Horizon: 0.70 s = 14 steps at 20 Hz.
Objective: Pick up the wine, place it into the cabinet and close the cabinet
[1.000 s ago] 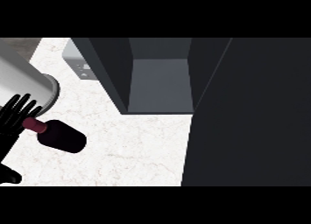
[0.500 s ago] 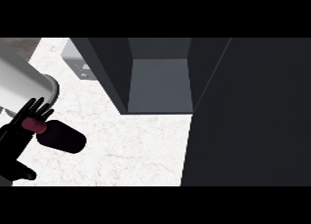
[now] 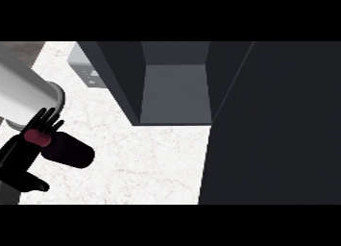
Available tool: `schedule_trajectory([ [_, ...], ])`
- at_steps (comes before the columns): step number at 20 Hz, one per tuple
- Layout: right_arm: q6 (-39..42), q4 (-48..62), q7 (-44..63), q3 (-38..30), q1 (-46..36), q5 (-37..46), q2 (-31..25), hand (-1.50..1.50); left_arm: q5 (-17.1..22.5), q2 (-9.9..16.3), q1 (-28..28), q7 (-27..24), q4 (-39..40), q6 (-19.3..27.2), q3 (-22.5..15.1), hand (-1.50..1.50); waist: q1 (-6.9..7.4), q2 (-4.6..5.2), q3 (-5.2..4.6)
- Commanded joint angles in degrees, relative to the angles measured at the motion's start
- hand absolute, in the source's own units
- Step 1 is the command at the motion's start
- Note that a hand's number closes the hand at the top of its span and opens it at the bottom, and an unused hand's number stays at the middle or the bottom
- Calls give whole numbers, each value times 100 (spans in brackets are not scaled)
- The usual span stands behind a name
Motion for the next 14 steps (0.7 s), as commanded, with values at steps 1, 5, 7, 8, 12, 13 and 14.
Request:
schedule_trajectory([
  [1,17,-491,266,-642,-146,-598,-134,-150,-485,-2,26,-871,408,-150,-160,-150,6,6,-1],
  [5,-190,-620,457,215,-147,139,135,-150,-461,-47,-78,-706,525,16,-293,-150,22,-5,-1],
  [7,-184,-621,716,-170,-393,-185,-7,-150,-674,161,-202,-1170,955,0,-270,-150,8,2,-3],
  [8,-98,-890,467,158,122,-4,70,-150,-733,22,-222,-1259,1039,40,-358,-150,-28,-1,-4],
  [12,-42,-588,406,-256,-203,-252,-42,-150,-808,86,-429,-1449,1473,99,-416,-150,-13,7,-4],
  [13,-52,-873,383,-40,249,-166,54,-150,-636,102,-444,-1158,1343,83,-383,-150,-16,-2,-1],
  [14,-37,-594,311,29,-18,-71,37,-150,-963,175,-482,-1750,1818,-38,-506,-150,-44,14,-9],
])
